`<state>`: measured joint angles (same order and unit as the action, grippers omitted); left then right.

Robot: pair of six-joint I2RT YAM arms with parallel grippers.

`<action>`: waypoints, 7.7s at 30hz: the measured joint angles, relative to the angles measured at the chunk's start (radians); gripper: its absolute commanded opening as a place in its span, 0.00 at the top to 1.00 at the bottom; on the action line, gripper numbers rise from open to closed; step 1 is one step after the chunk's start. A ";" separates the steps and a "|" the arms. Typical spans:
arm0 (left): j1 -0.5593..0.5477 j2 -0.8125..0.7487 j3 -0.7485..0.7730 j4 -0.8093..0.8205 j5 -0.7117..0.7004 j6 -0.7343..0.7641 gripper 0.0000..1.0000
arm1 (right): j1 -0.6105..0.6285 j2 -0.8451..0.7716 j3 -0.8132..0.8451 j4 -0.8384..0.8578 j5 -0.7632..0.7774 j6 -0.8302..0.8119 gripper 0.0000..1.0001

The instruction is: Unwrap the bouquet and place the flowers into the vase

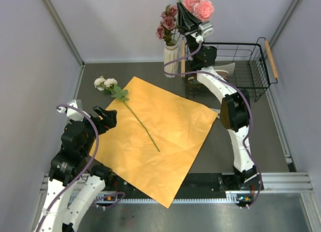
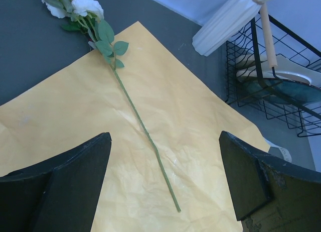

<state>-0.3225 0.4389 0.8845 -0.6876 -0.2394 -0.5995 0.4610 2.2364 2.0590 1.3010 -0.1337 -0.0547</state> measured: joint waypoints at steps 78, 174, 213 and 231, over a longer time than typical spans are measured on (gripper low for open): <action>0.000 -0.036 0.000 -0.001 0.057 -0.029 0.07 | -0.030 -0.045 -0.532 -0.212 0.111 0.011 0.09; 0.324 1.348 0.085 0.730 0.512 -0.164 1.00 | 0.299 -0.936 -1.070 -1.542 0.235 0.349 0.02; 0.172 0.314 -0.123 0.665 1.049 -0.098 1.00 | 0.319 -0.707 -0.829 -0.986 -0.801 0.655 0.59; 0.172 0.322 -0.101 0.756 1.097 -0.190 1.00 | 0.331 -0.638 -0.843 -0.864 -0.812 0.754 0.80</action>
<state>-0.1505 0.7609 0.7837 0.0681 0.8577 -0.7895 0.7921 1.5986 1.2160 0.4370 -0.9455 0.6994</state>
